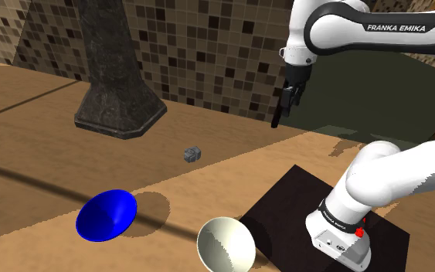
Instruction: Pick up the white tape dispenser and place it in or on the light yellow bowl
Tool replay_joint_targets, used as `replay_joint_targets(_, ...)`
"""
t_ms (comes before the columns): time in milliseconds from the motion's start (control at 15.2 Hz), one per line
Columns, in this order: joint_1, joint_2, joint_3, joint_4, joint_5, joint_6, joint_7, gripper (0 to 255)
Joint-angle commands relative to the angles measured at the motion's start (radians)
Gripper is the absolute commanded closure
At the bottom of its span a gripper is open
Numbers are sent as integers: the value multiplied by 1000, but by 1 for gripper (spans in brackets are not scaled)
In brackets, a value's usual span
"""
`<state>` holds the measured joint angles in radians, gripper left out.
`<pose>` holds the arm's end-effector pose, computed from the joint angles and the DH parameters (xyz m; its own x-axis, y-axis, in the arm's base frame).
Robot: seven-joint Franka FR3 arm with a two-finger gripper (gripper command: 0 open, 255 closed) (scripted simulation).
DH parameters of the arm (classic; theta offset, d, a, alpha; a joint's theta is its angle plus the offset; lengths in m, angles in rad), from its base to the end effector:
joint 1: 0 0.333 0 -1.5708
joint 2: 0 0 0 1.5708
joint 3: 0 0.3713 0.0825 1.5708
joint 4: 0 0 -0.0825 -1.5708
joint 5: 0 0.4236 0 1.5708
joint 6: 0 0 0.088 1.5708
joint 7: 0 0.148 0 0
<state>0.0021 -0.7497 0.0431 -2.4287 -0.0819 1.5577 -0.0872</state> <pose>0.3070 0.0042 0.5403 0.9847 0.1151 -0.1305 0.1286 -0.9867 0.0996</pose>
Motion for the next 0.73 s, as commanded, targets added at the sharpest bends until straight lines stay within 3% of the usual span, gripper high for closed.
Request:
replay_joint_targets(0, 0, 0, 0, 0, 0, 0, 0, 0)
replay_joint_targets(660, 54, 306, -64, -7, -15, 354, -212, 0)
